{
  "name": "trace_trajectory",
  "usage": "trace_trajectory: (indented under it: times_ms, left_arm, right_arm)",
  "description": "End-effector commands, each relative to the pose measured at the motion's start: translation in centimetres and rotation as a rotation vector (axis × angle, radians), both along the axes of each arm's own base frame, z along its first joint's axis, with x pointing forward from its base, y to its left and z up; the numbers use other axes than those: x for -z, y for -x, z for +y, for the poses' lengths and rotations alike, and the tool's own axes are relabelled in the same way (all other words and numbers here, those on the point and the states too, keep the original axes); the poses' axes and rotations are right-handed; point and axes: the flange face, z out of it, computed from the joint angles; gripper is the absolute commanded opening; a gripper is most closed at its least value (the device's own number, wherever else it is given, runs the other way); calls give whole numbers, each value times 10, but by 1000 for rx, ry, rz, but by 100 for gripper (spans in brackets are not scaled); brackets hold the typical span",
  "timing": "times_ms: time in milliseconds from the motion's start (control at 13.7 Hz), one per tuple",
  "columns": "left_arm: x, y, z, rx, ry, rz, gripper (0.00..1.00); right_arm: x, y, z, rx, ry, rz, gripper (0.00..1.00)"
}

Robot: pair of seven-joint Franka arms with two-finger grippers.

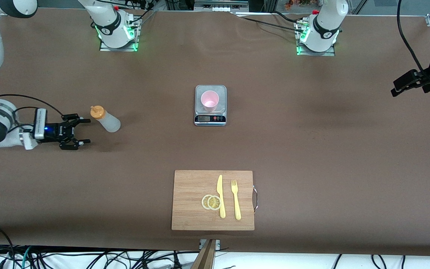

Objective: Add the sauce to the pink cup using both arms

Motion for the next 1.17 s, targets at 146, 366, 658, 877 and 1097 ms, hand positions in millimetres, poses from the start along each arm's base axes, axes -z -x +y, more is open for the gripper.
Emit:
trace_trajectory:
  times_ms: [146,366,658,877,1097]
  left_arm:
    - [-26,7,19,-3,-10,-30,100]
    - [-25,6,25,-20,8,-31,100]
    - [-24,2,21,-17,35,-38,100]
    - [-23,0,14,-4,46,-42,100]
    - [-21,-4,16,-7,49,-44,100]
  right_arm:
    - [-18,-5,-32,57,127,120,100]
    - [-55,-32,-43,112,263,220,100]
    - [-126,-81,-14,215,459,349,100]
    - [-185,-96,30,293,621,435,100]
    - [-236,-109,82,398,749,507,100]
